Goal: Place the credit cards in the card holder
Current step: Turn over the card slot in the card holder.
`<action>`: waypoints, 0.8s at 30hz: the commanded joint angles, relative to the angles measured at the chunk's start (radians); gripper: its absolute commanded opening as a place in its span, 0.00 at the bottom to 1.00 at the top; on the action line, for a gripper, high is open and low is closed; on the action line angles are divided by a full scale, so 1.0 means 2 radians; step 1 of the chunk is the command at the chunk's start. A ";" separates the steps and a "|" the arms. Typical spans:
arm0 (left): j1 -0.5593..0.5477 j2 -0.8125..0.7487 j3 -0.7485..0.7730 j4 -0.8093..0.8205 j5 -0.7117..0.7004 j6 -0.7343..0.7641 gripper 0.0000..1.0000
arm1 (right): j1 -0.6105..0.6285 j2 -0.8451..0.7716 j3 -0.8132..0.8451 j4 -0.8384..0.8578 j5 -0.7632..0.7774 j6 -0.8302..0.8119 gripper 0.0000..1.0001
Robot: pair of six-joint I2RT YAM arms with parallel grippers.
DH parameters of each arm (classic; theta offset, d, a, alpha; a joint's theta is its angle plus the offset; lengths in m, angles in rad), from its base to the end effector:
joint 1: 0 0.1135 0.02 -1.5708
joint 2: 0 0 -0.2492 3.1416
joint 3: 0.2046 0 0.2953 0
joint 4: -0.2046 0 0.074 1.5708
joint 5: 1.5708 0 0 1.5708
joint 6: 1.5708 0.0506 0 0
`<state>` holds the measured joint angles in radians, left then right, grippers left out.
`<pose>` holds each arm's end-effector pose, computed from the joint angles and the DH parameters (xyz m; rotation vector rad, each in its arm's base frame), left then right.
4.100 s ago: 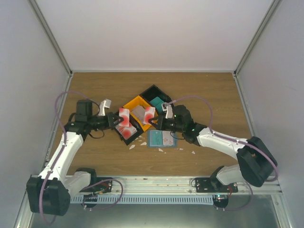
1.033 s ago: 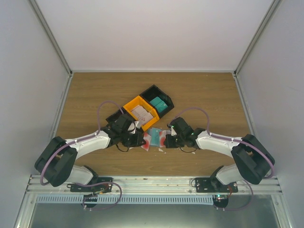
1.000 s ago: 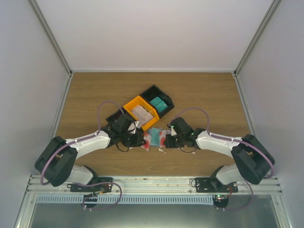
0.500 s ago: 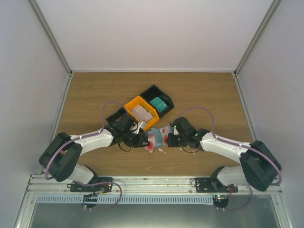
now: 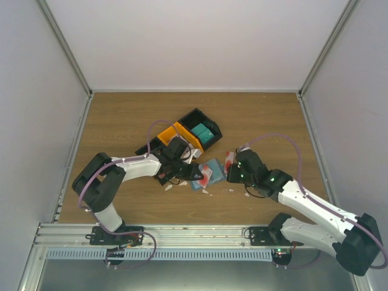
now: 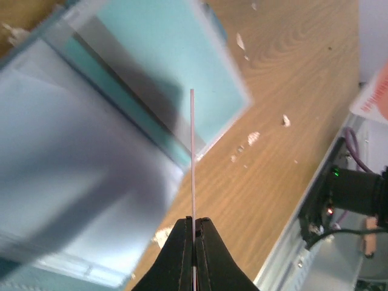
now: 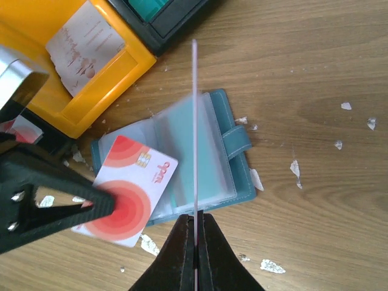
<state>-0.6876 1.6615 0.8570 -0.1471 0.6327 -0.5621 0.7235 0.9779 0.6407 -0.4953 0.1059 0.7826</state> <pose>0.2538 -0.2471 0.1015 0.4578 2.7141 -1.2390 0.1963 0.1662 0.1892 0.1239 2.4737 0.5594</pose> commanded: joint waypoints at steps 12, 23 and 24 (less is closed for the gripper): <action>-0.008 -0.107 -0.052 -0.020 -0.153 -0.021 0.00 | -0.061 0.068 -0.015 0.117 -0.209 -0.138 0.00; -0.008 -0.172 -0.151 -0.006 -0.205 -0.084 0.00 | -0.109 0.188 -0.010 0.184 -0.349 -0.192 0.01; -0.008 -0.174 -0.156 -0.004 -0.213 -0.088 0.00 | -0.110 0.196 -0.010 0.184 -0.342 -0.192 0.01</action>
<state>-0.6975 1.3373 0.5869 -0.2024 0.2893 -0.6815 0.5163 1.3224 0.6178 -0.1837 -0.5095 0.4446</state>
